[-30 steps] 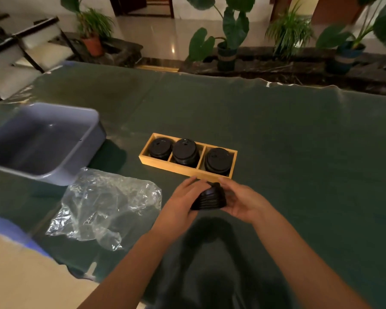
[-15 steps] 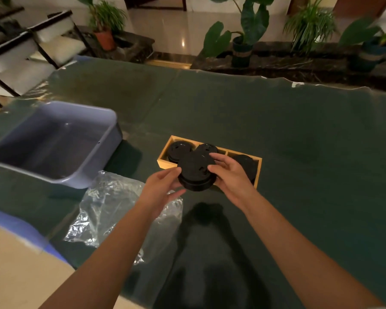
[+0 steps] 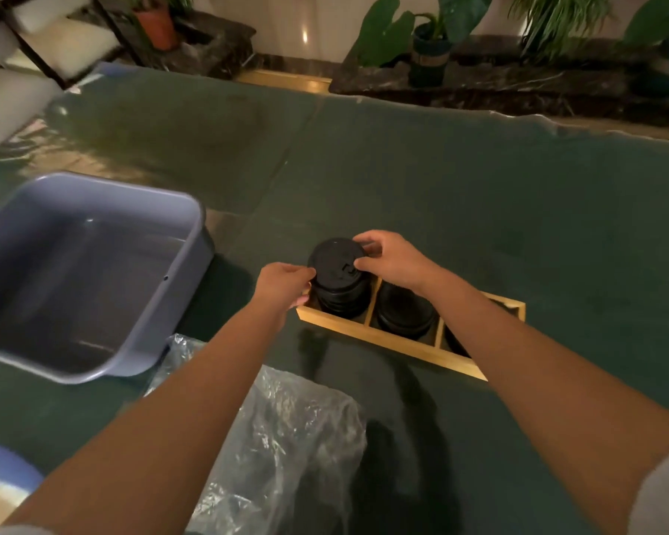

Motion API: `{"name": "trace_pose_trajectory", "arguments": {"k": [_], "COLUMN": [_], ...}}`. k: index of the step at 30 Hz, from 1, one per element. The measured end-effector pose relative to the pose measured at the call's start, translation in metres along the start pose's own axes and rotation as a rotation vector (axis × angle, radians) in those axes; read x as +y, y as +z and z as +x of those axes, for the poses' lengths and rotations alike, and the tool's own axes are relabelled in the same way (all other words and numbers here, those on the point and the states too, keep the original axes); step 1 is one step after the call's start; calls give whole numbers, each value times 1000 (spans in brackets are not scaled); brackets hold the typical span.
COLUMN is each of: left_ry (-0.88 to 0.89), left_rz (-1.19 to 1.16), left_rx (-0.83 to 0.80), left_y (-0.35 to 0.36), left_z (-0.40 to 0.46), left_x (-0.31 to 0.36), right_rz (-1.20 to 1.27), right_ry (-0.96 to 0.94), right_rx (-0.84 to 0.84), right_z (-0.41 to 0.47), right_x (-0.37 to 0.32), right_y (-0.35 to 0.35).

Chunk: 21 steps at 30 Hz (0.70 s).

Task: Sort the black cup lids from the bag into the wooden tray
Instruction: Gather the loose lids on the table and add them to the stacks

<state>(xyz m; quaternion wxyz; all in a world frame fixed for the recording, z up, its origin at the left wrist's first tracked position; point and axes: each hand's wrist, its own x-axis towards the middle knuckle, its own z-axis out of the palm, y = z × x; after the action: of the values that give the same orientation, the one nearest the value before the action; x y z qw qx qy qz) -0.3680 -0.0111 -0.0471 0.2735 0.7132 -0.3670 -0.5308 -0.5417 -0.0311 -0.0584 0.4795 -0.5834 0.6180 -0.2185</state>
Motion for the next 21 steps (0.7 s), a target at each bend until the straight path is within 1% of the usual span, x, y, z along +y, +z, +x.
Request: {"name": "trace_pose_trajectory", "arguments": {"k": [5, 10, 14, 17, 19, 21], "left_ry": [-39, 3, 24, 10, 4, -20], "left_rz": [105, 163, 280, 272, 237, 132], "left_rx": [25, 64, 81, 106, 108, 86], "left_y": [5, 6, 10, 13, 11, 6], "left_z": [26, 36, 31, 24, 22, 19], "left_x": [-16, -23, -27, -31, -30, -31], "right_rz": [-249, -367, -492, -594, -540, -303], "right_ry": [-17, -27, 38, 45, 33, 29], "right_rx": [-77, -62, -86, -28, 44, 95], "right_z": [20, 25, 22, 18, 13, 4], "right_x": [12, 17, 19, 20, 20, 19], "right_y": [9, 12, 12, 17, 16, 11]}}
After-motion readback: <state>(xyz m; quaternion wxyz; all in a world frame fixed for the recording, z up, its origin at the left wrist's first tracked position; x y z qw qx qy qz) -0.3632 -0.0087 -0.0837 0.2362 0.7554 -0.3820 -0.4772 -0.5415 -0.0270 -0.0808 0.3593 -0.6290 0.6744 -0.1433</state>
